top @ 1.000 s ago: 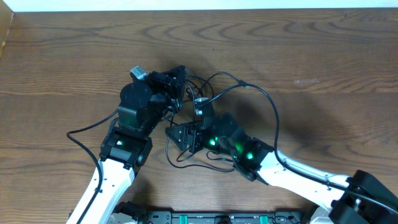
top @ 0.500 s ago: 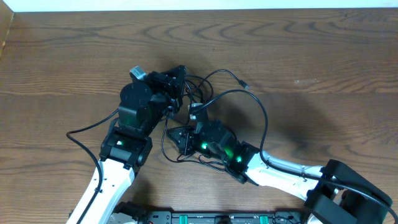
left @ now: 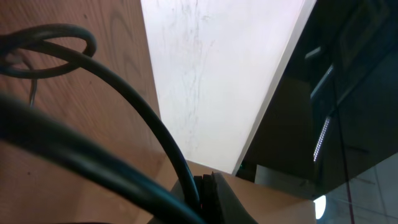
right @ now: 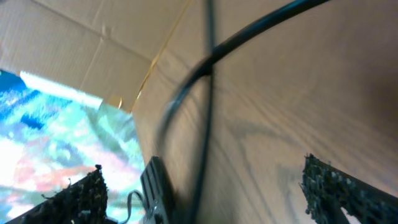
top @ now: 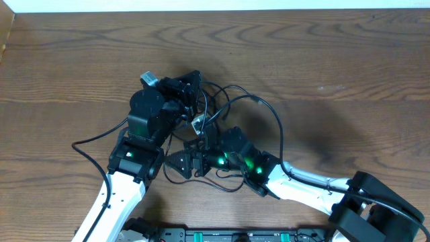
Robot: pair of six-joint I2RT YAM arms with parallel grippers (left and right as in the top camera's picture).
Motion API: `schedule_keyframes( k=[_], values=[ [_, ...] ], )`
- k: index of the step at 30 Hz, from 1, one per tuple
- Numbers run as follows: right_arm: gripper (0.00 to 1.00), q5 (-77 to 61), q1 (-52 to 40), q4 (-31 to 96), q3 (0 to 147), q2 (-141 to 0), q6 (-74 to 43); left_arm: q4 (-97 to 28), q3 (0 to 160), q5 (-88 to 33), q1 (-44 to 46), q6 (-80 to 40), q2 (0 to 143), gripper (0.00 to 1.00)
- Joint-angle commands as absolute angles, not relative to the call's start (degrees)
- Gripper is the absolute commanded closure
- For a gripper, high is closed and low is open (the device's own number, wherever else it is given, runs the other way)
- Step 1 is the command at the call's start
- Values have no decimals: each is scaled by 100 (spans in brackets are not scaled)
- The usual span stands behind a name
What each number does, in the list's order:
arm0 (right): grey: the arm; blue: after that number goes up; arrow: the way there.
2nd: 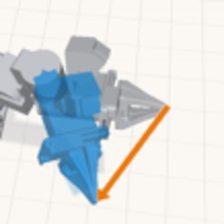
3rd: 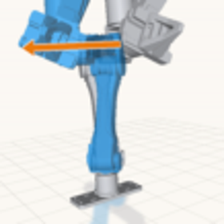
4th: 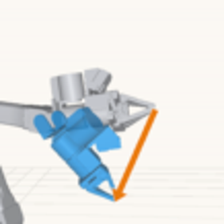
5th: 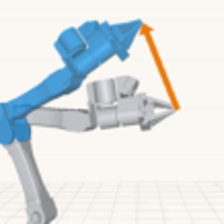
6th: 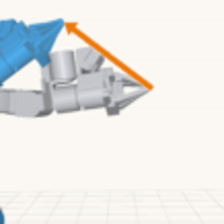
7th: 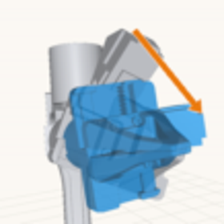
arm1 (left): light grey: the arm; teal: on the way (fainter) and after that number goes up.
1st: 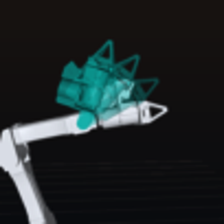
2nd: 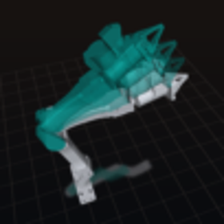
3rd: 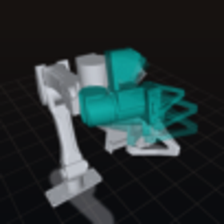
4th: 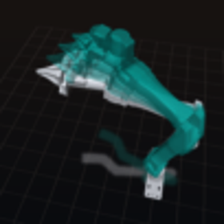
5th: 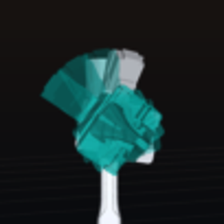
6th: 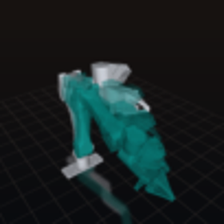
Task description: Untangle cables
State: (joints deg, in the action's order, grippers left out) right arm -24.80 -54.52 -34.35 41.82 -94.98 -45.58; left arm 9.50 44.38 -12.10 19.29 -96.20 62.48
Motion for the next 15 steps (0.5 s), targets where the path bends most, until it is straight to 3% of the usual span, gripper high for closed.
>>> schedule_keyframes(
  k=[1,6,9,15],
  values=[
    [1,-2950,-5354,-3291,4178,-9535,-4438,993,4484,-1260,1938,-9605,6228,91],
    [1,-2250,-5334,-3367,4178,-9537,-5743,993,4484,-1260,1938,-9607,6228,91],
    [11,-1610,-5417,-3575,4178,-9539,-6438,993,4484,-1260,1938,-9607,6228,91],
    [17,-73,-5843,-3715,4180,-9618,-6960,993,4484,-1260,1938,-9607,6228,91]
  ],
)
